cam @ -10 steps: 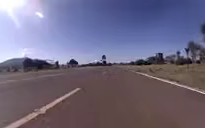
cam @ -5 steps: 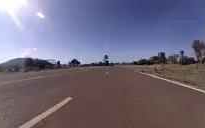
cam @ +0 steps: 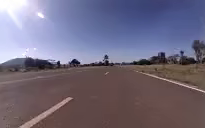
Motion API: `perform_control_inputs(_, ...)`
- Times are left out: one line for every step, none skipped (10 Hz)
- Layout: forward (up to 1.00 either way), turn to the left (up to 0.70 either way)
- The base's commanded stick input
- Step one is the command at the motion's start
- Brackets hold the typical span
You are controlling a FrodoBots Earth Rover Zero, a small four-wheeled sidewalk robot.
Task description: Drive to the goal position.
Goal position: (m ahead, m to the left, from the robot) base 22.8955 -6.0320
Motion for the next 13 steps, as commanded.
perform_control_inputs(1.00, 0.00)
perform_control_inputs(1.00, -0.18)
perform_control_inputs(1.00, -0.38)
perform_control_inputs(1.00, -0.40)
perform_control_inputs(1.00, -0.40)
perform_control_inputs(1.00, -0.40)
perform_control_inputs(1.00, -0.40)
perform_control_inputs(1.00, -0.40)
perform_control_inputs(1.00, -0.40)
perform_control_inputs(1.00, -0.40)
perform_control_inputs(1.00, -0.40)
perform_control_inputs(1.00, -0.40)
perform_control_inputs(1.00, -0.40)
